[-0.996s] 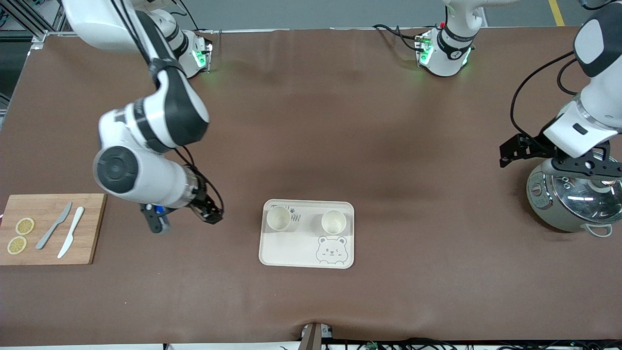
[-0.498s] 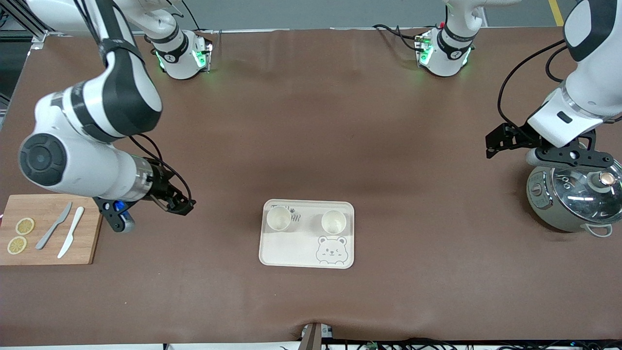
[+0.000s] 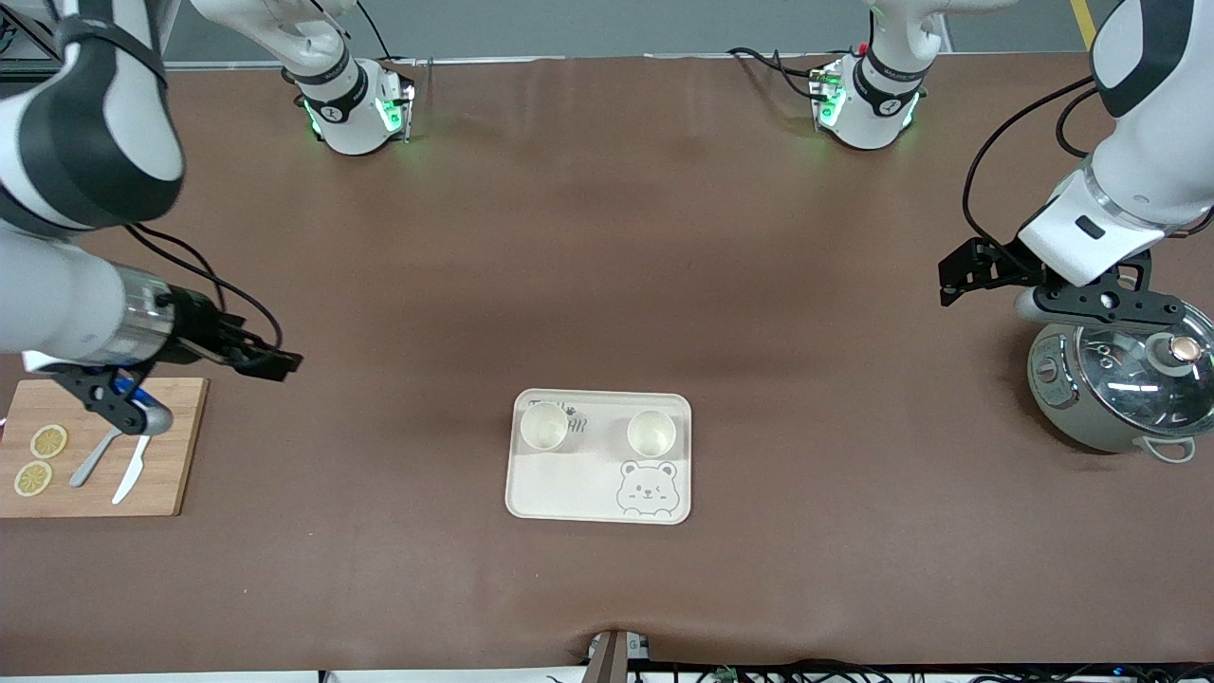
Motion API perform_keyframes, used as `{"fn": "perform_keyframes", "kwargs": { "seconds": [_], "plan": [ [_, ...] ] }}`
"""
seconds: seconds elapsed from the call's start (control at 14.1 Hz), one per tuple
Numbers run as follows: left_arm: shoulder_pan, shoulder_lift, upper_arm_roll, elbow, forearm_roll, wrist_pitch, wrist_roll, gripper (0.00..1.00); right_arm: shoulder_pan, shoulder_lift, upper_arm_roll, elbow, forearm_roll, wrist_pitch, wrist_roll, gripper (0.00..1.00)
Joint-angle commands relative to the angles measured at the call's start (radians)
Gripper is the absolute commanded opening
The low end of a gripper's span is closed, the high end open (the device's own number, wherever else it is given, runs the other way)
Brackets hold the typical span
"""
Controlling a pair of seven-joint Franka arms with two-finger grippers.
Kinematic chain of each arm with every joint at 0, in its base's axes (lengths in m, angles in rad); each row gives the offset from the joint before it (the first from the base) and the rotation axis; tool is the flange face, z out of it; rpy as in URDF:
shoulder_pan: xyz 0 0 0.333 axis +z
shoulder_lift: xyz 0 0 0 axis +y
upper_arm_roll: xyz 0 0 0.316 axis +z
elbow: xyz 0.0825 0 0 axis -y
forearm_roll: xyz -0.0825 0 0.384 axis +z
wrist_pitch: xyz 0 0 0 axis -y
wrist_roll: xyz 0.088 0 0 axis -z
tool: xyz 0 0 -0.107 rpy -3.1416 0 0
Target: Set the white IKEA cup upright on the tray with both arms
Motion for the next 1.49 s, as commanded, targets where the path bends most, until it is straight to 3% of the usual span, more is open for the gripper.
{"fn": "perform_keyframes", "kwargs": {
  "seconds": [0.0, 0.36, 0.5, 0.78, 1.07, 1.28, 1.42],
  "plan": [
    [0.001, 0.003, -0.010, 0.011, -0.018, -0.017, -0.012, 1.00, -0.036, -0.054, 0.022, -0.032, -0.069, -0.037, -0.194, 1.00],
    [0.001, 0.005, -0.018, 0.009, -0.018, -0.017, -0.013, 1.00, -0.047, -0.166, -0.029, -0.133, -0.108, -0.039, -0.501, 1.00],
    [0.003, 0.005, -0.018, 0.003, -0.019, -0.017, -0.015, 1.00, -0.048, -0.239, -0.063, -0.222, -0.103, 0.010, -0.584, 1.00],
    [-0.006, 0.005, -0.021, 0.004, -0.018, -0.017, -0.049, 1.00, -0.055, -0.402, -0.067, -0.455, -0.105, 0.135, -0.599, 1.00],
    [-0.003, 0.005, -0.023, 0.001, -0.016, -0.017, -0.035, 1.00, -0.058, -0.392, -0.066, -0.403, -0.107, 0.135, -0.616, 1.00],
    [-0.003, 0.006, -0.023, 0.003, -0.013, -0.017, -0.032, 1.00, -0.058, -0.382, -0.080, -0.345, -0.116, 0.135, -0.734, 1.00],
    [-0.003, 0.010, -0.023, 0.003, -0.013, -0.017, -0.032, 1.00, -0.056, -0.378, -0.118, -0.316, -0.107, 0.121, -0.744, 1.00]
  ]
}}
